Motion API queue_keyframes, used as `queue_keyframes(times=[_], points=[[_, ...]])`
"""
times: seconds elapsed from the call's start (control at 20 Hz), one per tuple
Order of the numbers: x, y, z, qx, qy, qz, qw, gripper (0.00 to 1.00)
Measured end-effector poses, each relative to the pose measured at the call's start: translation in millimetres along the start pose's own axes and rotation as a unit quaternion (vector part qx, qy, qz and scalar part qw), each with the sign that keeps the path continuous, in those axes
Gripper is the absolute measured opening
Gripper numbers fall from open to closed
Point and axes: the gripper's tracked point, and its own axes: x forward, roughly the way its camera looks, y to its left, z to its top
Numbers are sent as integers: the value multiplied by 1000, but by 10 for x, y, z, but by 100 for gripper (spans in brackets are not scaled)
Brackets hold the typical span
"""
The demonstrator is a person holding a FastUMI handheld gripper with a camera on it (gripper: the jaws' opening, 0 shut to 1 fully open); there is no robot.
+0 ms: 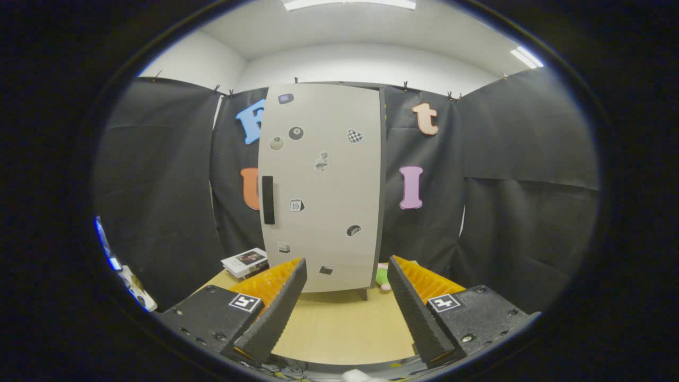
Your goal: Open the shoe cabinet door, grab the shoes and put them into the shoe cabinet, then close the shoe cabinet door.
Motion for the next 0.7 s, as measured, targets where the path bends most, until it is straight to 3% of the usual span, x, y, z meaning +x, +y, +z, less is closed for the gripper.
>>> queue_keyframes(times=[0.7], points=[[26,-36,-16,-4,2,1,1000,100]])
